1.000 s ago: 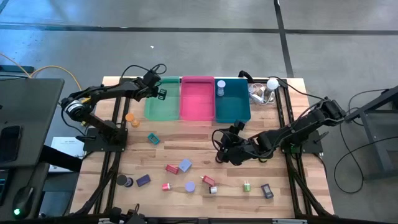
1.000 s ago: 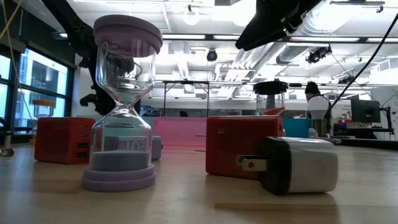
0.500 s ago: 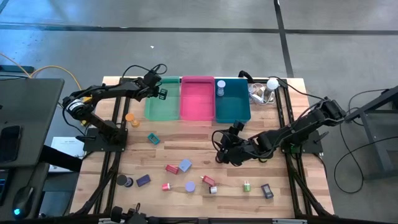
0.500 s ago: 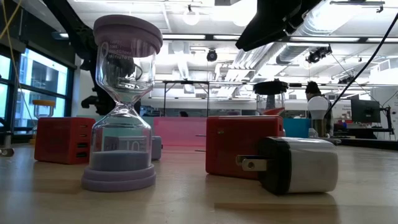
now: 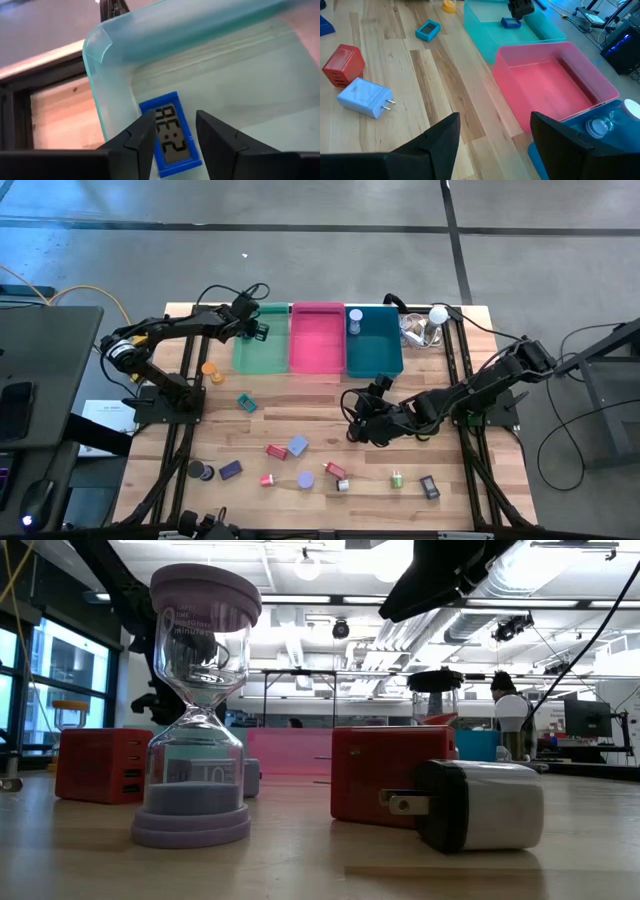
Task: Pick & Place Office items
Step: Put the blue digital clock into the light blue bin, then put the big red adapter into the red bin
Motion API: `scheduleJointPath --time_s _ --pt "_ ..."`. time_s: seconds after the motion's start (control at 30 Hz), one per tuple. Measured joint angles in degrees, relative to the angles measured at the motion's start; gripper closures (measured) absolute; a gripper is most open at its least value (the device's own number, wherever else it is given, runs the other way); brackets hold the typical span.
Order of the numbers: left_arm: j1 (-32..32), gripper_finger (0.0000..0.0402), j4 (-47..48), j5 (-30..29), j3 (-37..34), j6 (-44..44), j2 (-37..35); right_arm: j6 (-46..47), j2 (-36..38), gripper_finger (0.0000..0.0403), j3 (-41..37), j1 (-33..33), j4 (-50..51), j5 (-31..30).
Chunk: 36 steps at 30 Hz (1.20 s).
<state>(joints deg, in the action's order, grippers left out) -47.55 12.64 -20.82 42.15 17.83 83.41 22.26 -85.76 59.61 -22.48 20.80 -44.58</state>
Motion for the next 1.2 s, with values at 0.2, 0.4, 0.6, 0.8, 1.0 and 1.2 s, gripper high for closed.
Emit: scheduleJointPath --time_s 0.2,0.4,0.6,0.8,1.0,1.2 --pt "1.4 0.0266 0.0 0.3 0.0 -1.2 -5.4 0.0 0.0 0.0172 0.0 0.0 0.0 0.0" --pt "6.3 0.0266 2.1 1.6 0.1 -1.5 -16.5 0.1 0.0 0.0172 0.0 0.0 0.0 0.0" --pt "13.3 0.0266 10.1 14.3 0.2 -1.6 -28.1 0.1 0.0 0.0172 0.0 0.0 0.0 0.0" --pt "22.0 0.0266 17.8 22.0 0.2 -1.2 -34.2 0.1 0.0 0.0172 0.0 0.0 0.0 0.0" --pt "30.1 0.0257 17.1 23.3 0.1 -1.1 -34.5 0.2 0.0 0.0172 0.0 0.0 -0.1 -0.2" --pt "35.6 0.0203 15.4 21.0 0.1 -4.8 -32.5 0.2 0.0 0.0172 0.0 0.0 -0.9 0.0"
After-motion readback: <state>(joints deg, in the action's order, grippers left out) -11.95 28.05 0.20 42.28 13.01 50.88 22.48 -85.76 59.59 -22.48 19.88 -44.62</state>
